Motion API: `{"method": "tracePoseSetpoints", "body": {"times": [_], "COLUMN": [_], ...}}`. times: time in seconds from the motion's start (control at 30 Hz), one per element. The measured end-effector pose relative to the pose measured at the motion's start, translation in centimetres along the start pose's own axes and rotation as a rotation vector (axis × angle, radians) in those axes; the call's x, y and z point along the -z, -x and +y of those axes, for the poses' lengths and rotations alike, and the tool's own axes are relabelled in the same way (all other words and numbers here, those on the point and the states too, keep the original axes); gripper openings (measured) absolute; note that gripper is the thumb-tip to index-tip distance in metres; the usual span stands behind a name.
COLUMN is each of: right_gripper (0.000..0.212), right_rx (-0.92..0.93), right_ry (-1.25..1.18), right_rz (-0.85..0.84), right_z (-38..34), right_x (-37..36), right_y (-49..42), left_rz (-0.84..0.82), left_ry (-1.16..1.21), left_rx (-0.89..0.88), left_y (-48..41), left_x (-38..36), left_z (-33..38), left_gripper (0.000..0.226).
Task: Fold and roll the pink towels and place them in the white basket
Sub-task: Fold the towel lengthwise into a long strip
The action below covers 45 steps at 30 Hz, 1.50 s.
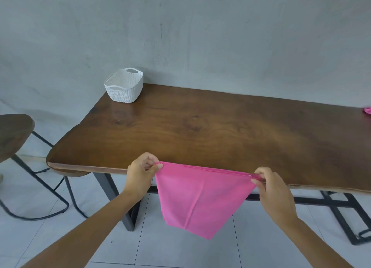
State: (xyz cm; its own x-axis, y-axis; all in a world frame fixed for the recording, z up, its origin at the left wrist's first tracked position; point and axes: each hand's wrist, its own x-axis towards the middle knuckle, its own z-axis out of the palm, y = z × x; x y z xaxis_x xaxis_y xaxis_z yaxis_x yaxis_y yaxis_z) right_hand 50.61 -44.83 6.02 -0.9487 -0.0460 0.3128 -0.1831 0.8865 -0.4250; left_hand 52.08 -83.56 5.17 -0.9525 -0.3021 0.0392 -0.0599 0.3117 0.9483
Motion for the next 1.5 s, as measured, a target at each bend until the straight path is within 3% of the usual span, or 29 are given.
{"method": "tracePoseSetpoints", "body": {"times": [0.07,0.17,0.3,0.43,0.57,0.73,1.5], "right_gripper": [0.025,0.007,0.012,0.014,0.011,0.004,0.014], "right_rx": [-0.061,-0.172,-0.472,-0.586,-0.448,-0.270,-0.299], "right_ry": [-0.025,-0.118,-0.394,-0.314,-0.056,0.086,0.278], "right_rz": [-0.001,0.022,0.019,0.025,0.076,0.066,0.079], "right_z": [1.0,2.1,3.1,3.3,3.7,5.5,8.4], "right_x": [-0.2,-1.0,-3.3,-6.2,-8.0,-9.6,-15.5], "right_y": [-1.6,-3.5,-6.4,-7.9,-8.4,-10.4,-31.6], "left_rz": [0.068,0.142,0.232,0.292,0.342,0.363,0.362], "left_ry": [0.002,-0.059,-0.102,-0.297,-0.625,-0.721,-0.578], "left_rx": [0.037,0.073,0.155,0.152,0.039,0.037,-0.021], "left_y": [-1.3,-2.8,-4.4,-5.6,-6.3,-8.7,-30.4], "left_x": [-1.4,-4.2,-7.9,-10.2,-11.8,-13.3,-19.5], "left_z": [0.5,0.9,0.7,-0.6,-1.5,-1.8,-1.1], "left_gripper": [0.017,0.015,0.014,0.020,0.012,0.008,0.004]}}
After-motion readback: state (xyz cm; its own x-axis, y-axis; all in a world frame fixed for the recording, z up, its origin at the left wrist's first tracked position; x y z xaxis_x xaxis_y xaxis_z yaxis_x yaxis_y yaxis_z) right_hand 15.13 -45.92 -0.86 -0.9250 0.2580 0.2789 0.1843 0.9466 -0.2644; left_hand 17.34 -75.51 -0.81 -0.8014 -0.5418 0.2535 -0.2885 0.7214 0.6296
